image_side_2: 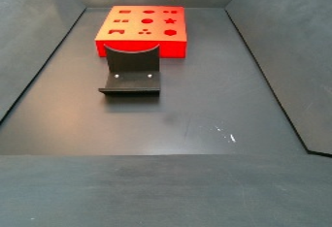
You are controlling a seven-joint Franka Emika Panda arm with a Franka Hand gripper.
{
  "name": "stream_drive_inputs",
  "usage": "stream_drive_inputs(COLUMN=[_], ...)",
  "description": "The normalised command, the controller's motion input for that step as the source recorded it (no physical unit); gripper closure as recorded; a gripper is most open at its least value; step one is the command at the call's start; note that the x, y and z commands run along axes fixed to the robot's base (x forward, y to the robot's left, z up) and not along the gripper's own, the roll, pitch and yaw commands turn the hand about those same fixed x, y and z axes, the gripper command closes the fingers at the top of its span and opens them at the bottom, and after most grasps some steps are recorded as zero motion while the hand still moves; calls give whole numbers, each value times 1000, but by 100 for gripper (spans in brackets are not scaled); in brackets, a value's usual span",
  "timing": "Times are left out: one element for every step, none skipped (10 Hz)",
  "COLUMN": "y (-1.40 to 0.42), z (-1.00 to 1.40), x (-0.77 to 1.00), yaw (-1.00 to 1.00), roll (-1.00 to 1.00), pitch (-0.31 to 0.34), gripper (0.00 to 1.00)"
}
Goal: Insert the square-circle object.
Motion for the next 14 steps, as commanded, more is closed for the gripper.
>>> stream_drive_inputs(y=[-137, -171, -183, -189, -251, -257, -246, -160, -103, -77, -54, 0, 0, -91], z=[-77, -163, -209, -283, -334, -329, -234, 83, 274, 197, 54, -57, 0, 17], x=[0, 0, 0, 0, 169, 71, 11, 74, 180, 191, 291, 191, 331, 137], yaw=[-1000, -997, -1000, -997, -840, -911, -963, -951, -877, -877, -777, -14, 86, 237], roll=[-30, 0, 0, 0, 31, 39, 6, -76, -140, -69, 0, 204, 401, 500], pitch=[-63, -43, -20, -1, 0, -7, 0, 0, 4, 0, 0, 0, 19, 67], gripper=[100, 100, 100, 100, 100, 100, 100, 100, 100, 100, 100, 100, 100, 100])
